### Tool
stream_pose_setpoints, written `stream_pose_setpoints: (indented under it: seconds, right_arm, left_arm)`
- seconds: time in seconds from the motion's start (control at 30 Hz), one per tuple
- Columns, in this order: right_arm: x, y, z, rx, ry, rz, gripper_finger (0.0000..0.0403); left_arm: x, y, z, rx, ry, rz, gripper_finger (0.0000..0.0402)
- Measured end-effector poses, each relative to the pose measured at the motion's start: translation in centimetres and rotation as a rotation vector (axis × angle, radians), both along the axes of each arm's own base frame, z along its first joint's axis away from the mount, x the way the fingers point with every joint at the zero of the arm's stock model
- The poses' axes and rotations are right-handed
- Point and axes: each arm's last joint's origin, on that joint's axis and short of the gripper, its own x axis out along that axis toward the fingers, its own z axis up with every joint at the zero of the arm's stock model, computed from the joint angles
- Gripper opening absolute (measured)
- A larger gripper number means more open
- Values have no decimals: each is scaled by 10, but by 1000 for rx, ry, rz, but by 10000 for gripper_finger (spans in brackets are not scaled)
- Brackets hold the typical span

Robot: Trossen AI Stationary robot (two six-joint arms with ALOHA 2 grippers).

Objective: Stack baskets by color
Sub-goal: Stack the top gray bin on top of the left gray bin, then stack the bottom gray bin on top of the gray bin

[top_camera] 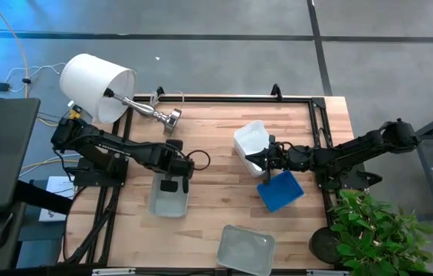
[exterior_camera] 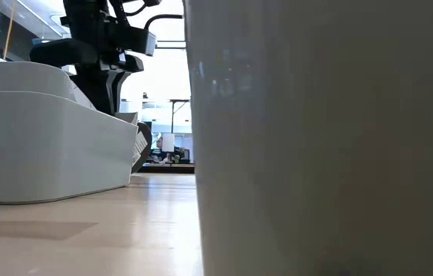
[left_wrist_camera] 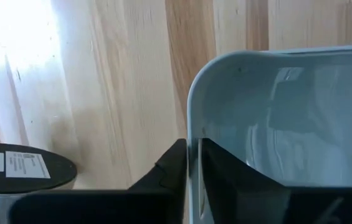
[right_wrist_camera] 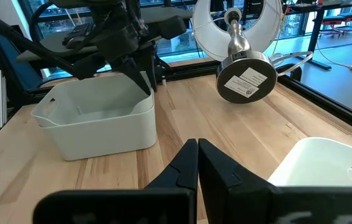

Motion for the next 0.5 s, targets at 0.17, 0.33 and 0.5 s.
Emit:
stream_pose_setpoints:
  seconds: [0.17,0.33,0.5]
  right_arm:
    - [0,0,0,0,0,0,0]
    - [0,0,0,0,0,0,0]
    - [0,0,0,0,0,0,0]
  left_arm:
    - [0,0,0,6,5,-18,87]
    - [0,0,1,10,8,-23,141]
    - [1,0,19,12,35,-22,174]
